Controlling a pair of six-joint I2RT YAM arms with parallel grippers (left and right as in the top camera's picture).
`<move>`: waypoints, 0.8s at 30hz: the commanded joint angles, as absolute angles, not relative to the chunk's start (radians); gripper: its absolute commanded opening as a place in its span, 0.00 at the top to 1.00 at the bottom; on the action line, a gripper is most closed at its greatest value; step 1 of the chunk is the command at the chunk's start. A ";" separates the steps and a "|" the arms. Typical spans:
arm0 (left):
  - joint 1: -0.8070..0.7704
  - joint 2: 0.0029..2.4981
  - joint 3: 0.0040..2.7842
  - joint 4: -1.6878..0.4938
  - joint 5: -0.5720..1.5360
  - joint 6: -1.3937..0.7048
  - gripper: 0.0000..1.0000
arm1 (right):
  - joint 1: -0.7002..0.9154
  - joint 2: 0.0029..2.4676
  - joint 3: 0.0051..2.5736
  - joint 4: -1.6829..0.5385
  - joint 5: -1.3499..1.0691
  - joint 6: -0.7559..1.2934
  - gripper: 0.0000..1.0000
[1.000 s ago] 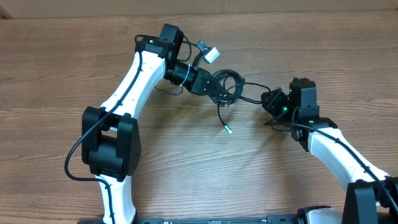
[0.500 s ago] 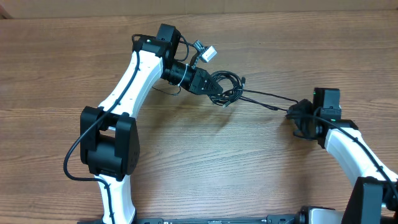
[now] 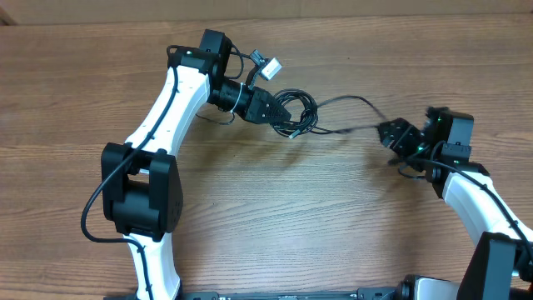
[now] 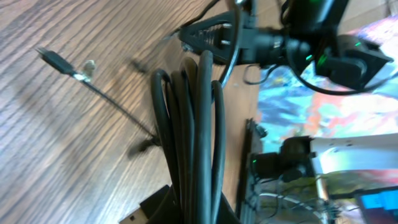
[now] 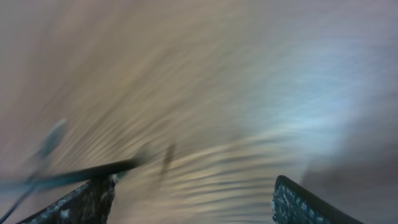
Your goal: Untangle cables
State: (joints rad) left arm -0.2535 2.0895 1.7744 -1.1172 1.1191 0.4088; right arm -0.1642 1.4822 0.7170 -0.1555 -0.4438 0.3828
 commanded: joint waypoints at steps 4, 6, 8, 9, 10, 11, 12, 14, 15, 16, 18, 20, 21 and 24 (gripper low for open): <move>-0.303 2.064 1.791 -1.098 0.968 0.513 0.96 | -0.123 1.489 0.708 -0.042 -1.168 -0.009 0.20; -0.311 2.064 1.791 -1.091 0.958 0.527 0.96 | -0.105 1.489 0.708 0.003 -1.190 -0.009 0.20; -0.320 2.064 1.791 -1.096 0.952 0.556 0.95 | -0.084 1.489 0.708 0.045 -1.155 -0.009 0.17; -0.323 2.064 1.791 -1.102 0.950 0.571 0.96 | -0.072 1.489 0.708 0.065 -1.129 -0.009 0.15; -0.325 2.064 1.791 -1.112 0.948 0.597 0.96 | -0.057 1.489 0.708 0.088 -1.107 -0.009 0.14; -0.327 2.064 1.791 -1.125 0.946 0.628 0.96 | -0.039 1.489 0.708 0.114 -1.074 -0.009 0.13; -0.330 2.064 1.791 -1.136 0.940 0.650 0.96 | -0.022 1.489 0.708 0.132 -1.035 -0.009 0.13; -0.333 2.064 1.791 -1.160 0.921 0.685 0.96 | 0.020 1.489 0.708 0.151 -0.916 -0.010 0.13; -0.333 2.064 1.791 -1.171 0.905 0.695 0.96 | 0.041 1.489 0.708 0.150 -0.846 -0.010 0.13; -0.332 2.064 1.791 -1.179 0.890 0.704 0.96 | 0.061 1.489 0.708 0.148 -0.787 -0.016 0.13; -0.332 2.064 1.791 -1.181 0.833 0.703 0.96 | 0.100 1.489 0.708 0.146 -0.751 -0.036 0.12; -0.332 2.064 1.791 -1.181 0.773 0.703 0.96 | 0.129 1.489 0.709 0.155 -0.759 -0.035 0.09; -0.332 2.064 1.791 -1.179 0.744 0.702 0.96 | 0.138 1.489 0.709 0.158 -0.759 -0.035 0.07; -0.332 2.064 1.791 -1.147 0.707 0.641 0.96 | 0.147 1.489 0.709 0.193 -0.737 0.102 0.18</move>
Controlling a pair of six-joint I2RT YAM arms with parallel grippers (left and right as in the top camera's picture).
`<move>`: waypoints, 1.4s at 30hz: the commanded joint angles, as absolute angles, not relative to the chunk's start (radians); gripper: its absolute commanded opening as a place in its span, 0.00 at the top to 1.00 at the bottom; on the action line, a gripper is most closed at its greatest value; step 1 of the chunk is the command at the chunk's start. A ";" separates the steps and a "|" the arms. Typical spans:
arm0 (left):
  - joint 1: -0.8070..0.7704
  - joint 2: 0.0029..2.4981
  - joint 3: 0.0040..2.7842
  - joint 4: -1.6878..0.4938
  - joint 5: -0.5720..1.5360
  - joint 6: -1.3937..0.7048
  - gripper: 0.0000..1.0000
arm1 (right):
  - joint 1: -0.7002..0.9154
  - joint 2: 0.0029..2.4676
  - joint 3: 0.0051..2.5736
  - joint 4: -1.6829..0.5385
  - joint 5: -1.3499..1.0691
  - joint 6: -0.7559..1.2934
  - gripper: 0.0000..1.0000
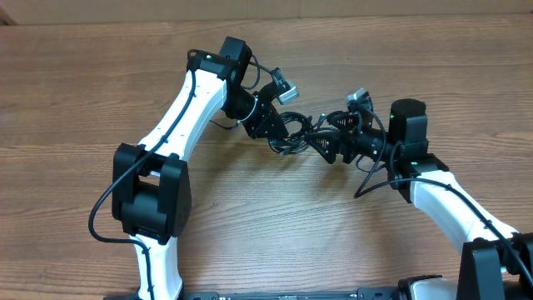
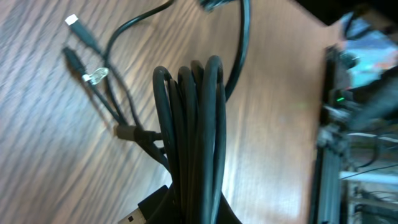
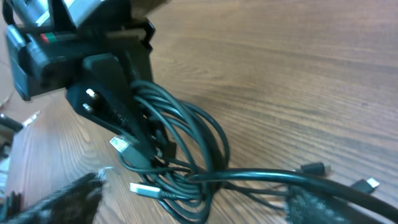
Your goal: Untangle cables
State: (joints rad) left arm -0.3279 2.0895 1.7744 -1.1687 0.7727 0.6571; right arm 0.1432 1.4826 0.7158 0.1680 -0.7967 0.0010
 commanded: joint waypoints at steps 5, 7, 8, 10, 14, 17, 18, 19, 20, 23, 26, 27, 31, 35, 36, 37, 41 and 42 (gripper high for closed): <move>-0.346 2.064 1.791 -1.116 0.779 0.588 0.96 | 0.148 1.489 0.708 0.215 -0.576 0.643 0.33; -0.354 2.064 1.791 -1.110 0.794 0.587 0.96 | 0.156 1.489 0.708 0.216 -0.516 0.793 0.28; -0.359 2.064 1.791 -1.108 0.794 0.587 0.96 | 0.164 1.490 0.708 0.217 -0.489 0.861 0.28; -0.368 2.064 1.791 -1.103 0.794 0.587 0.96 | 0.186 1.493 0.708 0.218 -0.445 0.961 0.34; -0.383 2.064 1.791 -1.100 0.801 0.579 0.96 | 0.241 1.502 0.708 0.223 -0.369 1.109 0.60; -0.395 2.064 1.791 -1.089 0.797 0.560 0.96 | 0.267 1.502 0.708 0.260 -0.373 1.155 0.95; -0.398 2.064 1.791 -1.083 0.784 0.559 0.96 | 0.268 1.502 0.708 0.295 -0.394 1.148 0.96; -0.400 2.064 1.791 -1.073 0.752 0.543 0.96 | 0.268 1.502 0.708 0.336 -0.424 1.135 0.96; -0.402 2.065 1.790 -1.058 0.699 0.512 0.96 | 0.262 1.499 0.708 0.385 -0.459 1.117 0.96; -0.402 2.068 1.790 -0.984 0.449 0.332 0.96 | 0.227 1.476 0.708 0.497 -0.545 1.117 0.96; -0.397 2.069 1.790 -0.893 0.138 0.047 0.96 | 0.184 1.440 0.708 0.527 -0.579 1.101 0.96; -0.394 2.069 1.790 -0.868 0.034 -0.070 0.96 | 0.171 1.429 0.708 0.508 -0.579 1.090 0.96; -0.379 2.069 1.790 -0.828 -0.071 -0.347 0.96 | 0.141 1.410 0.708 0.348 -0.562 1.065 0.96; -0.364 2.069 1.790 -0.777 0.128 -0.381 0.96 | 0.141 1.410 0.708 0.110 -0.503 1.040 0.73; -0.358 2.069 1.790 -0.755 0.231 -0.381 0.96 | 0.141 1.410 0.708 0.069 -0.503 0.980 0.54; -0.352 2.069 1.790 -0.739 0.316 -0.376 0.96 | 0.141 1.410 0.708 0.044 -0.504 0.919 0.35; -0.314 2.069 1.790 -0.696 0.731 -0.175 0.96 | 0.135 1.409 0.708 -0.043 -0.519 0.618 0.00; -0.302 2.069 1.790 -0.700 0.810 -0.110 0.96 | 0.125 1.407 0.708 -0.052 -0.541 0.560 0.00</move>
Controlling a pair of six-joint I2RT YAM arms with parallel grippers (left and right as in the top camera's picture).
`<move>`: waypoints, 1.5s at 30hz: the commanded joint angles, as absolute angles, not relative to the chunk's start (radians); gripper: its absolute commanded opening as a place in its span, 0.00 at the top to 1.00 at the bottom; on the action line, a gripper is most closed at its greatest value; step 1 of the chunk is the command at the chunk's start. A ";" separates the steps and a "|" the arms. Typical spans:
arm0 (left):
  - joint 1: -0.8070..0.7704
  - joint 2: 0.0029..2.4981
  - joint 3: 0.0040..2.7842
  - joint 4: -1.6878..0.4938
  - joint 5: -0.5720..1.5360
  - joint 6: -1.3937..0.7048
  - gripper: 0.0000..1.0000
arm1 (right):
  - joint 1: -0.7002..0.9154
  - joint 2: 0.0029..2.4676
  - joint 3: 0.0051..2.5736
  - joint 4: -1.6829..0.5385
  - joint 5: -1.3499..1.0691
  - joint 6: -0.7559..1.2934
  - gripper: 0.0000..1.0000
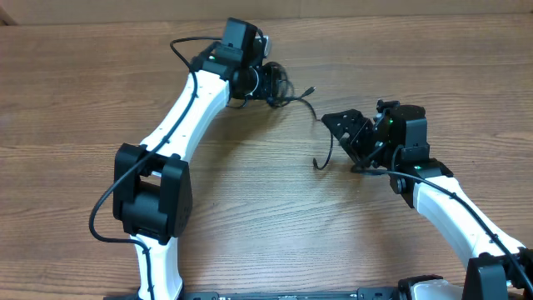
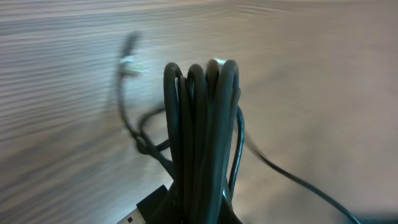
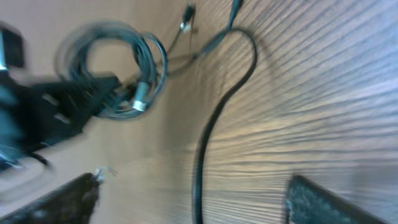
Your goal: Untangle cables
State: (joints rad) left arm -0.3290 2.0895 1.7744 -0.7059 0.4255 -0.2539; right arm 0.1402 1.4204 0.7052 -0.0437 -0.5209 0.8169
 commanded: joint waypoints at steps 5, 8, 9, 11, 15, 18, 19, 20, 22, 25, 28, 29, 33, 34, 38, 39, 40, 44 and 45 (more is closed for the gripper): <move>-0.234 2.069 1.790 -0.807 1.000 0.221 0.96 | 0.045 1.393 0.708 0.056 -0.834 0.384 0.00; -0.208 2.069 1.790 -0.857 1.063 0.295 0.96 | 0.007 1.393 0.708 0.213 -1.031 0.361 0.00; -0.202 2.069 1.790 -0.867 1.108 0.311 0.96 | 0.005 1.393 0.708 0.255 -1.041 0.363 0.00; -0.201 2.069 1.790 -0.888 1.195 0.360 0.96 | 0.010 1.394 0.708 0.292 -1.011 0.378 0.00; -0.207 2.069 1.790 -0.949 1.259 0.512 0.96 | 0.040 1.395 0.708 0.267 -0.851 0.476 0.00; -0.209 2.069 1.790 -1.001 1.261 0.624 0.96 | 0.043 1.395 0.708 0.183 -0.718 0.501 0.00; -0.209 2.069 1.790 -1.009 1.261 0.636 0.96 | 0.044 1.395 0.708 0.179 -0.722 0.502 0.00; -0.209 2.069 1.790 -1.018 1.260 0.651 0.96 | 0.046 1.395 0.708 0.179 -0.740 0.501 0.00; -0.210 2.069 1.790 -1.024 1.242 0.663 0.96 | 0.056 1.395 0.708 0.197 -0.802 0.501 0.00; -0.210 2.069 1.790 -1.020 1.232 0.662 0.96 | 0.092 1.395 0.708 0.210 -0.834 0.501 0.18; -0.212 2.069 1.790 -1.021 1.232 0.657 0.96 | 0.145 1.404 0.708 0.211 -0.822 0.501 0.28; -0.214 2.069 1.790 -1.022 1.232 0.653 0.96 | 0.162 1.407 0.708 0.211 -0.802 0.501 0.31; -0.229 2.069 1.790 -1.024 1.232 0.646 0.96 | 0.224 1.414 0.708 0.207 -0.645 0.537 0.62; -0.233 2.069 1.790 -1.026 1.232 0.646 0.96 | 0.237 1.416 0.708 0.194 -0.571 0.580 0.69; -0.239 2.068 1.790 -1.040 1.243 0.647 0.96 | 0.254 1.416 0.708 0.083 -0.253 0.739 0.76; -0.239 2.068 1.790 -1.047 1.255 0.647 0.96 | 0.254 1.416 0.708 0.063 -0.204 0.769 0.78; -0.239 2.068 1.790 -1.052 1.260 0.647 0.96 | 0.254 1.416 0.708 0.057 -0.179 0.783 0.80; -0.239 2.068 1.790 -1.070 1.263 0.648 0.96 | 0.254 1.416 0.708 0.064 -0.157 0.805 0.75; -0.241 2.068 1.790 -1.075 1.265 0.648 0.96 | 0.254 1.416 0.708 0.066 -0.158 0.812 0.73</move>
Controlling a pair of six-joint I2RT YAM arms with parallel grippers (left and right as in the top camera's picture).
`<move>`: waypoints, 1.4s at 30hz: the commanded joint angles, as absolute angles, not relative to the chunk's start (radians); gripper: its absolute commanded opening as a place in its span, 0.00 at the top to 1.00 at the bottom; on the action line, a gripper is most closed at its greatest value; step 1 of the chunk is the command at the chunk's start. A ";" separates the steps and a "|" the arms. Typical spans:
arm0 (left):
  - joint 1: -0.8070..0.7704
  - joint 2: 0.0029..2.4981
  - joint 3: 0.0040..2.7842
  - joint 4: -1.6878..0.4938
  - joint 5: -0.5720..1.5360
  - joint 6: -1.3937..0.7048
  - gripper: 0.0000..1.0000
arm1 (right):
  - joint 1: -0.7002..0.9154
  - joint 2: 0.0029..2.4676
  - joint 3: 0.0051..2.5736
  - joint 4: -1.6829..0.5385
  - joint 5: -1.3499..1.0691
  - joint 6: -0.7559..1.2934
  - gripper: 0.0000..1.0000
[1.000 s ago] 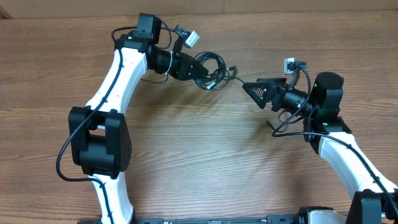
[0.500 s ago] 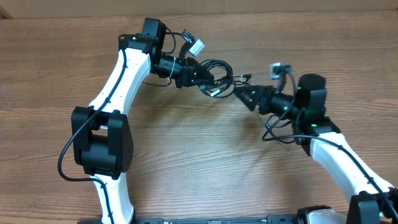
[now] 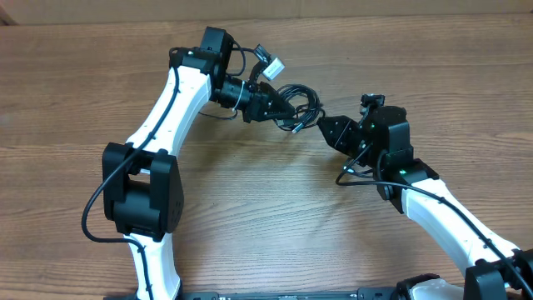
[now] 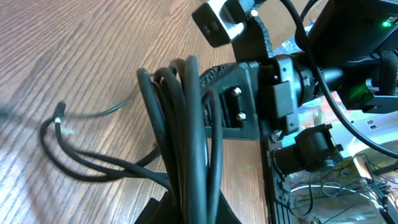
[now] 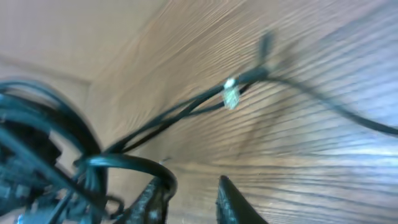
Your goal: Untangle cables
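A coil of black cables (image 3: pixel 298 102) hangs at the table's far middle, with my left gripper (image 3: pixel 279 107) shut on it. In the left wrist view the coil (image 4: pixel 180 124) rises straight out of the left gripper (image 4: pixel 186 210). Thin loose ends (image 4: pixel 62 127) trail from it onto the wood. My right gripper (image 3: pixel 323 127) is just right of the coil, pointing at it. In the right wrist view the right gripper (image 5: pixel 193 198) is open with a narrow gap. A black loop (image 5: pixel 134 163) rests against its left finger (image 5: pixel 155 199). A thin strand with a clear tie (image 5: pixel 231 96) lies beyond.
The wooden table (image 3: pixel 250 217) carries both arms. The left arm (image 3: pixel 179 100) reaches up the left side, the right arm (image 3: pixel 441 208) comes in from the lower right. Robot bases and wiring (image 4: pixel 311 155) stand past the table's near edge.
My left gripper, then at the far edge with the coil, now holds it nearer and further right. My right gripper has moved left up to the coil, and its fingers stand closer together.
First my left gripper held the coil mid-table with my right gripper open far to the right, a strand stretched between them. Then the right gripper was at the coil. Then the two stood apart, a loose strand lying between. Now they meet again.
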State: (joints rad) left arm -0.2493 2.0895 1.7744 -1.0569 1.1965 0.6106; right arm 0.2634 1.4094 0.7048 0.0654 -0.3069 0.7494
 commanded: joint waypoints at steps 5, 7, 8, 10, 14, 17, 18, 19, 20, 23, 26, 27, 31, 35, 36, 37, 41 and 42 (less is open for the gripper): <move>-0.258 2.068 1.790 -1.080 1.264 0.648 0.96 | 0.269 1.416 0.708 0.116 -0.216 0.811 0.65; -0.272 2.068 1.790 -1.077 1.262 0.648 0.96 | 0.287 1.416 0.708 0.150 -0.257 0.811 0.65; -0.282 2.069 1.790 -1.074 1.258 0.648 0.96 | 0.298 1.416 0.708 0.163 -0.264 0.811 0.64; -0.300 2.068 1.790 -1.073 1.252 0.648 0.96 | 0.319 1.416 0.708 0.176 -0.247 0.811 0.65; -0.323 2.066 1.791 -1.081 1.257 0.648 0.96 | 0.320 1.416 0.708 0.072 -0.023 0.821 0.66; -0.300 2.058 1.792 -1.100 1.258 0.648 0.96 | 0.273 1.416 0.708 -0.126 0.222 0.942 0.66; -0.283 2.052 1.792 -1.109 1.258 0.648 0.96 | 0.246 1.416 0.708 -0.198 0.274 0.992 0.66; -0.266 2.048 1.792 -1.119 1.258 0.649 0.96 | 0.210 1.416 0.708 -0.272 0.304 1.033 0.66; -0.244 2.043 1.792 -1.129 1.262 0.652 0.96 | 0.176 1.416 0.708 -0.319 0.306 1.047 0.66; -0.186 2.038 1.792 -1.136 1.291 0.652 0.96 | 0.078 1.416 0.708 -0.405 0.306 1.046 0.66; -0.134 2.038 1.792 -1.137 1.314 0.652 0.96 | 0.003 1.416 0.708 -0.435 0.305 1.040 0.63; -0.121 2.038 1.792 -1.137 1.319 0.652 0.96 | -0.016 1.416 0.708 -0.440 0.299 1.040 0.59; -0.099 2.038 1.792 -1.136 1.325 0.652 0.96 | -0.063 1.416 0.708 -0.391 0.146 0.953 0.33; -0.119 2.038 1.791 -1.125 1.318 0.652 0.96 | -0.060 1.416 0.708 -0.245 -0.136 0.719 0.08; -0.131 2.038 1.791 -1.120 1.303 0.652 0.96 | -0.060 1.416 0.708 -0.202 -0.226 0.661 0.06; -0.143 2.038 1.791 -1.116 1.285 0.652 0.95 | -0.060 1.416 0.708 -0.164 -0.306 0.611 0.05; -0.205 2.038 1.791 -1.112 1.185 0.651 0.82 | -0.060 1.416 0.708 -0.011 -0.616 0.461 0.04; -0.220 2.038 1.791 -1.112 1.164 0.651 0.74 | -0.060 1.416 0.708 0.023 -0.673 0.439 0.04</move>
